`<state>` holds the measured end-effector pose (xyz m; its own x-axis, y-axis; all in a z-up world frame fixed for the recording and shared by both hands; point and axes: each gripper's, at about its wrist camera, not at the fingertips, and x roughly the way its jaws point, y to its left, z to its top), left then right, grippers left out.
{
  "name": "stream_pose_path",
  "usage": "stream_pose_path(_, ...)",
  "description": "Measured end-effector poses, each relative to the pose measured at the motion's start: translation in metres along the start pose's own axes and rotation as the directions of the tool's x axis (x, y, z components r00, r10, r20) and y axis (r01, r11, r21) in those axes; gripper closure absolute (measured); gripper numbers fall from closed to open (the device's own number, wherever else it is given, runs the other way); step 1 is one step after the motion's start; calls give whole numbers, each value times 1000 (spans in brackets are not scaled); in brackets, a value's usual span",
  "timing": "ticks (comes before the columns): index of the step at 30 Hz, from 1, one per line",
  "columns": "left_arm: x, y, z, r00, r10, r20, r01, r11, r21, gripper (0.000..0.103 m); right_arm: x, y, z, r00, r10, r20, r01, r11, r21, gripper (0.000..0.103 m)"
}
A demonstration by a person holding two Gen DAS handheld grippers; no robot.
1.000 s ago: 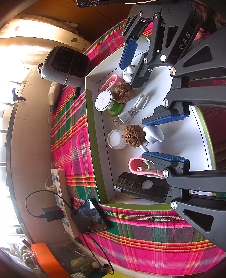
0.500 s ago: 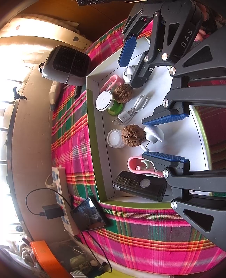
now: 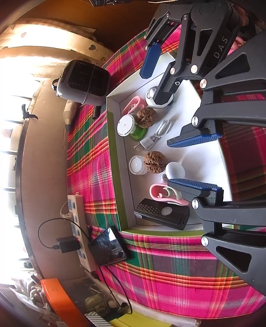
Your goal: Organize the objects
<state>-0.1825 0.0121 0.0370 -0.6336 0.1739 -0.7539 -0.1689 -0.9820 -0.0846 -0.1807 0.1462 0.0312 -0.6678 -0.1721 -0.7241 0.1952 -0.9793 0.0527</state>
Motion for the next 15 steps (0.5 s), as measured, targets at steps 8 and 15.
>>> stream_pose_path(8,-23,-6,-8,999,15,36,-15,1000,-5,73,-17,6,-6,1000,0,16,0,1000,7,45)
stream_pose_path(15,-41,-10,-19,998,34,52,-33,999,-9,73,-32,10,-19,1000,-2,23,2,1000,16,45)
